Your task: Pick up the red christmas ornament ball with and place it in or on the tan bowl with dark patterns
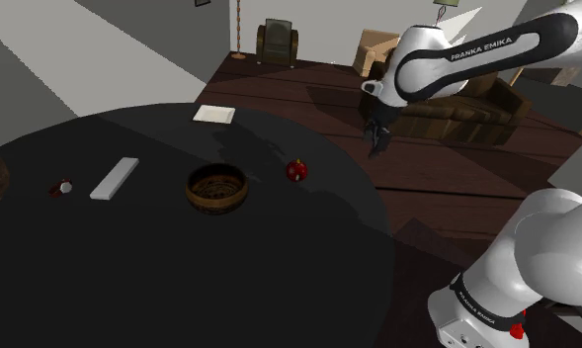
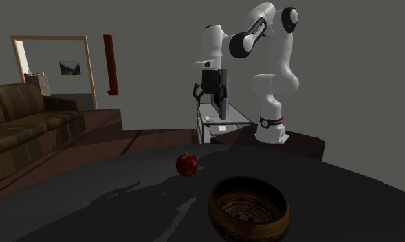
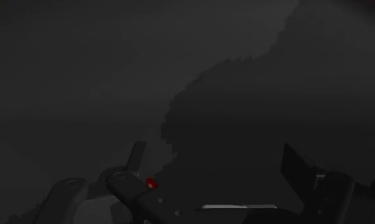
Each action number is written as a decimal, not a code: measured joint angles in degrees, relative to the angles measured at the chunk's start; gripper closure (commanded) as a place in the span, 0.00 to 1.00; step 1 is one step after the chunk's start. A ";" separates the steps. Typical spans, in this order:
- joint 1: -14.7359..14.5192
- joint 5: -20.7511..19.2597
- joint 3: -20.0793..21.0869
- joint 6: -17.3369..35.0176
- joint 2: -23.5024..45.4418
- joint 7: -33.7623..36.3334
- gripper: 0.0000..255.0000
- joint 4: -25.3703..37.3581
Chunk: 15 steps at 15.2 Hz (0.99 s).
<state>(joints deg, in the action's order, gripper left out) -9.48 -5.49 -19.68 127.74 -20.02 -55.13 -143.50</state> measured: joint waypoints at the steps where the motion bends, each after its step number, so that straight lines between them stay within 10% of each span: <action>1: -0.75 0.77 -1.05 1.97 2.29 -2.96 0.00 0.76; 9: -6.14 13.82 -4.87 14.36 20.75 -28.76 0.00 8.58; 15: -4.75 26.42 -0.47 18.97 34.29 -48.59 0.00 17.58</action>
<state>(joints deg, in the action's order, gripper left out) -14.23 20.93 -20.15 146.71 14.26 -103.73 -125.91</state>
